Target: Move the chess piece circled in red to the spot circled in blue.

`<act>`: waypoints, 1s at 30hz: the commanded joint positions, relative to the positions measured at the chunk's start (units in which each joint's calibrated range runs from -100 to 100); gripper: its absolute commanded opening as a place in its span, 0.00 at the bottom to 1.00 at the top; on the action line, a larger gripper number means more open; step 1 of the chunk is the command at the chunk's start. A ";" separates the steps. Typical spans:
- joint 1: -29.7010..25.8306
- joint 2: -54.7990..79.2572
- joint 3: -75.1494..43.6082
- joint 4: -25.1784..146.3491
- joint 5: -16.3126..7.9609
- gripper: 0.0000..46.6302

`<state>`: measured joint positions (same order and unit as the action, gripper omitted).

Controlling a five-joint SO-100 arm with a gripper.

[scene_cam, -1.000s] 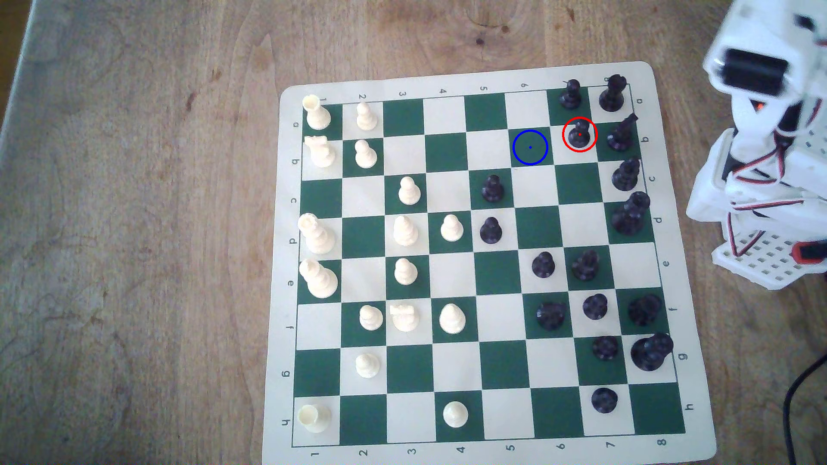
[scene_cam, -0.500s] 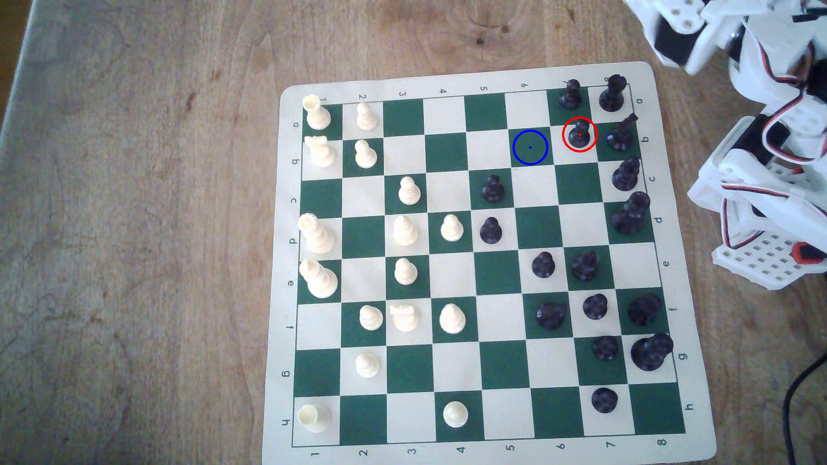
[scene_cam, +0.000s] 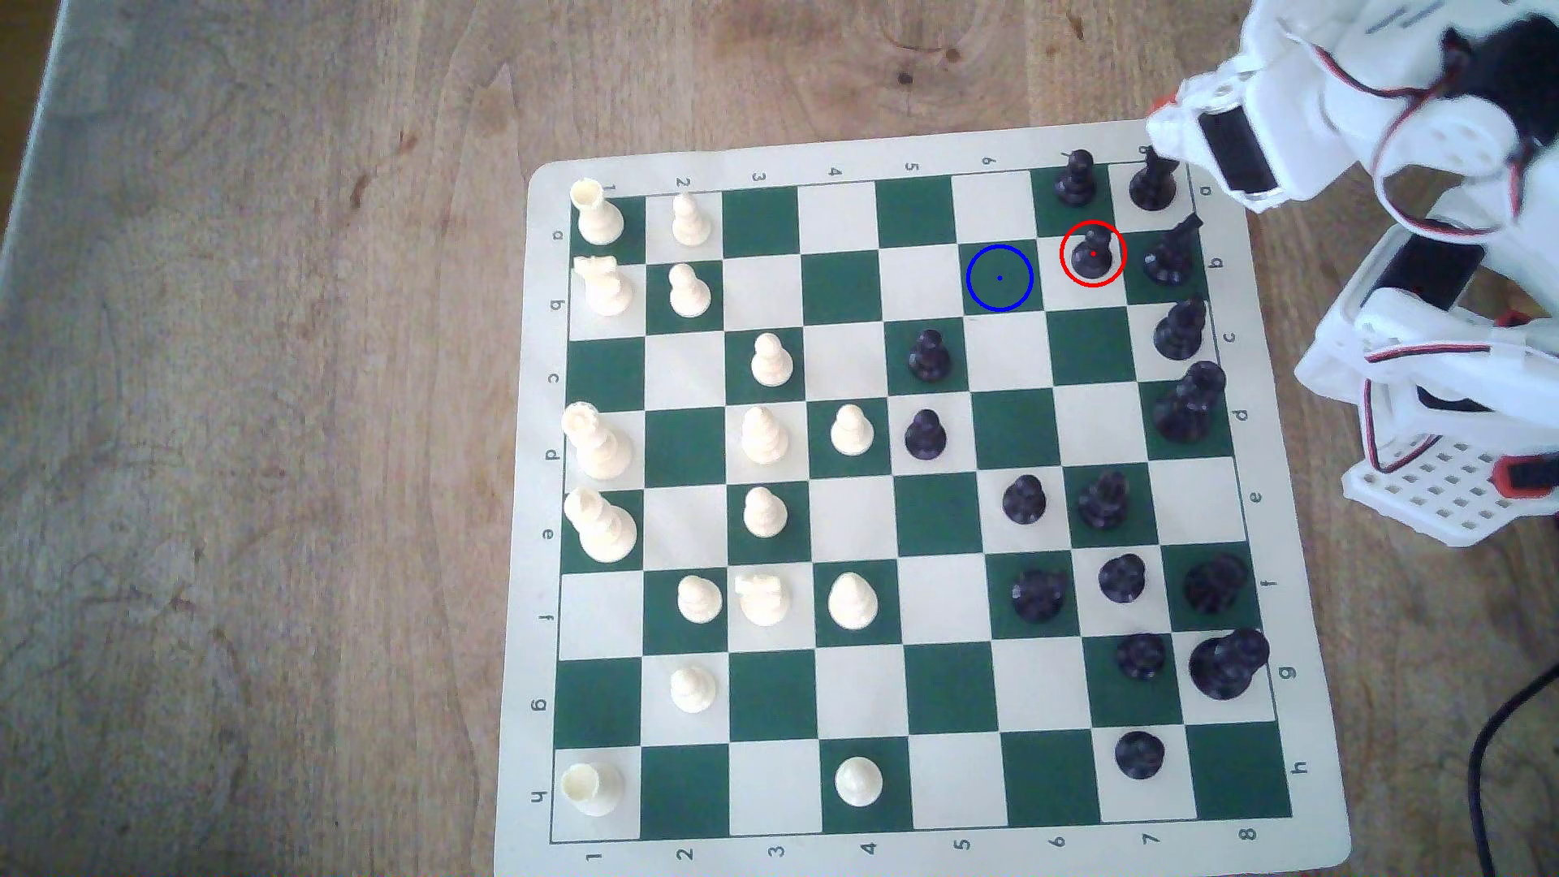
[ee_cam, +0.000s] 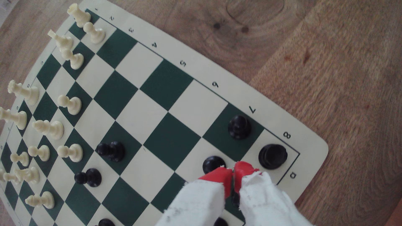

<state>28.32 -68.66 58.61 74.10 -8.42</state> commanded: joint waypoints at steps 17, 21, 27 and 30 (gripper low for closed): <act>-4.50 18.41 -3.85 -5.39 -0.29 0.29; -4.58 22.48 -3.21 -6.95 0.59 0.27; -4.58 27.15 -2.40 -9.57 1.42 0.27; -4.35 29.36 -2.31 -10.71 1.76 0.27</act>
<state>23.67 -40.85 56.44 64.70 -7.11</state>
